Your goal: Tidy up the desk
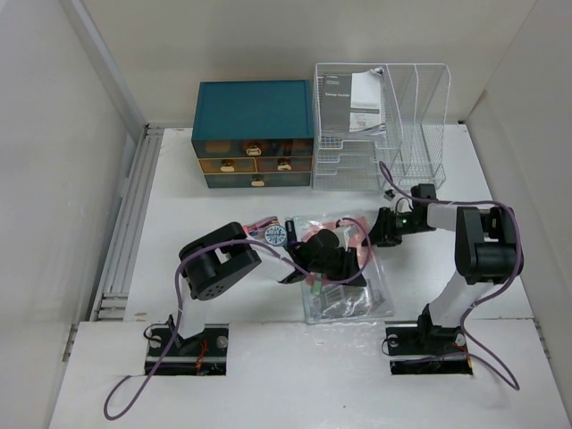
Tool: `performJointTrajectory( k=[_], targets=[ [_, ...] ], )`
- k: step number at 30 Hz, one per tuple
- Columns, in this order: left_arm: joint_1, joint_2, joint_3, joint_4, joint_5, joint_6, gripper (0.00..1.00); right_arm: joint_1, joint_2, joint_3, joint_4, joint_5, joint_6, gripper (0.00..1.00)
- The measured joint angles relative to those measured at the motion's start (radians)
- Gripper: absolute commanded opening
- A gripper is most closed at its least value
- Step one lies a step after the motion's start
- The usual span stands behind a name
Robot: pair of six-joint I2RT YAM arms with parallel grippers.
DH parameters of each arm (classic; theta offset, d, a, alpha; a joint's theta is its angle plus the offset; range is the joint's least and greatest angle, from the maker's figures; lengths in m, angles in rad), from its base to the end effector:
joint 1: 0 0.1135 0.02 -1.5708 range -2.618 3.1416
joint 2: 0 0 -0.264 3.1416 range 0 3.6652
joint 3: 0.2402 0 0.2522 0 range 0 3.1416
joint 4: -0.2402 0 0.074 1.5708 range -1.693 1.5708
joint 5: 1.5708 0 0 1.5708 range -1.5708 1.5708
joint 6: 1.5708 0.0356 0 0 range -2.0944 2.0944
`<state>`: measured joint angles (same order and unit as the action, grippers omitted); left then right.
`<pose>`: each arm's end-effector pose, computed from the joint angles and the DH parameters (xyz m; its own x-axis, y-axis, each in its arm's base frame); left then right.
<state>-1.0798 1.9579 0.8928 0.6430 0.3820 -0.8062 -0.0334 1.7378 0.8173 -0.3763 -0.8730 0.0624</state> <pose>0.1715 -0.3488 0.1289 -0.8400 0.1508 -0.5213 0.5381 0.3560 -0.7640 0.2869 0.0177 0.1219 -0.9719 0.0726 -0.2241 -0.1254 0.6458 0.7531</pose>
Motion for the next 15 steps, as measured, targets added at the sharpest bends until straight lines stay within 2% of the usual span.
performJointTrajectory(
  k=[1,2,3,5,8,11,15],
  targets=[
    [0.000,0.001,0.000,0.001,0.003,0.001,0.29,0.001,0.003,-0.001,0.003,0.003,-0.005,0.21],
    [0.002,0.002,0.000,0.002,0.005,0.002,0.29,0.001,0.006,-0.002,0.005,0.004,-0.010,0.12],
    [0.002,0.002,0.000,0.003,0.008,0.002,0.29,0.002,0.008,-0.005,0.011,0.003,-0.013,0.06],
    [0.002,0.003,0.000,0.005,0.010,0.002,0.29,0.002,0.009,-0.011,0.020,-0.003,-0.018,0.00],
    [0.005,0.003,-0.006,0.013,0.013,0.004,0.33,0.002,0.021,-0.012,0.031,-0.020,-0.033,0.00],
    [0.007,-0.003,-0.024,0.047,0.026,-0.002,0.45,-0.006,0.034,-0.006,0.023,-0.058,-0.061,0.00],
    [0.015,-0.036,-0.059,0.062,0.008,0.004,0.47,-0.039,-0.012,-0.008,-0.015,-0.081,-0.085,0.00]
  ],
)
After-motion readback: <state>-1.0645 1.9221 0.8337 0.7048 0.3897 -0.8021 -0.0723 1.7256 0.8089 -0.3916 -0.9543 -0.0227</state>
